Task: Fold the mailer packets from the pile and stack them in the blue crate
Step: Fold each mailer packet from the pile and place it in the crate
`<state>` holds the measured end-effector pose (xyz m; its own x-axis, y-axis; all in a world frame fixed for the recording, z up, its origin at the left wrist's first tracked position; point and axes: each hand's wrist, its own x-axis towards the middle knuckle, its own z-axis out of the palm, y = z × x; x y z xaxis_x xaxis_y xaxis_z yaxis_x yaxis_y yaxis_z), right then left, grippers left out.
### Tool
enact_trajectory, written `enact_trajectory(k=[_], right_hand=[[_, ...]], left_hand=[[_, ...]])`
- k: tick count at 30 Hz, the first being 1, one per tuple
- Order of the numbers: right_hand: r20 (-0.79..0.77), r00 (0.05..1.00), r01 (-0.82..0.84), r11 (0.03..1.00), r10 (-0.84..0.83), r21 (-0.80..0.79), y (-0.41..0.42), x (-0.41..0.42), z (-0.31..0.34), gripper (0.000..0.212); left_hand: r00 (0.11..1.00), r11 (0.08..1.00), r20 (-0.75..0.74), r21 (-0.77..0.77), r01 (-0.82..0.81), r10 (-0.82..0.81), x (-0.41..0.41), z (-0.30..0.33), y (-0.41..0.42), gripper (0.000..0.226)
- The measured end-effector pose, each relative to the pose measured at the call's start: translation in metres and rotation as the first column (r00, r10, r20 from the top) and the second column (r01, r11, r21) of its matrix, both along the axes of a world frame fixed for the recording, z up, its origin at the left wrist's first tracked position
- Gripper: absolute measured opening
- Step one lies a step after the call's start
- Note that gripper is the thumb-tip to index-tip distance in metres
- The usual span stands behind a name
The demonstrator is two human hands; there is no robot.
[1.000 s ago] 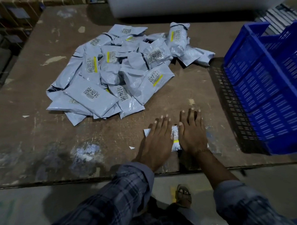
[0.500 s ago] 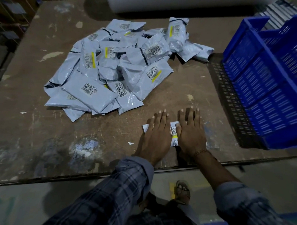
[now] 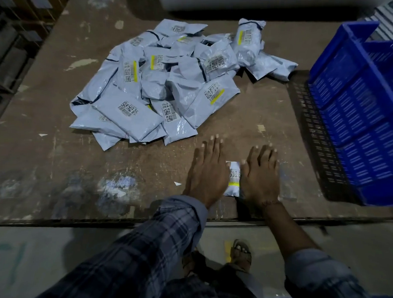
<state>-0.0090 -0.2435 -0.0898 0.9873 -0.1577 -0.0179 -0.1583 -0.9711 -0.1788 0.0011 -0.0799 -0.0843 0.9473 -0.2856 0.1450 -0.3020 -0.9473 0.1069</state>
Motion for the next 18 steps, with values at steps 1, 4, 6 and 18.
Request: enact_trajectory(k=[1,4,6,18], right_hand=[[-0.003,1.000,0.003,0.999,-0.003,-0.042,0.000,0.006,-0.001,0.069],[0.004,0.999,-0.038,0.991,0.039,-0.127,-0.001,0.018,-0.001,0.069],[0.026,0.998,-0.061,0.989,0.065,-0.135,-0.004,0.017,0.000,0.068],[0.035,0.990,-0.129,0.983,0.135,-0.134,-0.003,0.009,-0.002,0.063]], left_hand=[[1.000,1.000,0.014,0.002,0.016,-0.016,-0.004,0.001,-0.001,0.065],[0.995,0.994,0.025,0.042,0.097,-0.099,-0.011,-0.001,-0.003,0.066],[0.994,0.993,0.014,0.040,0.108,-0.109,-0.009,-0.001,-0.001,0.066],[0.999,0.999,-0.035,-0.040,-0.018,0.017,-0.008,-0.005,-0.021,0.078]])
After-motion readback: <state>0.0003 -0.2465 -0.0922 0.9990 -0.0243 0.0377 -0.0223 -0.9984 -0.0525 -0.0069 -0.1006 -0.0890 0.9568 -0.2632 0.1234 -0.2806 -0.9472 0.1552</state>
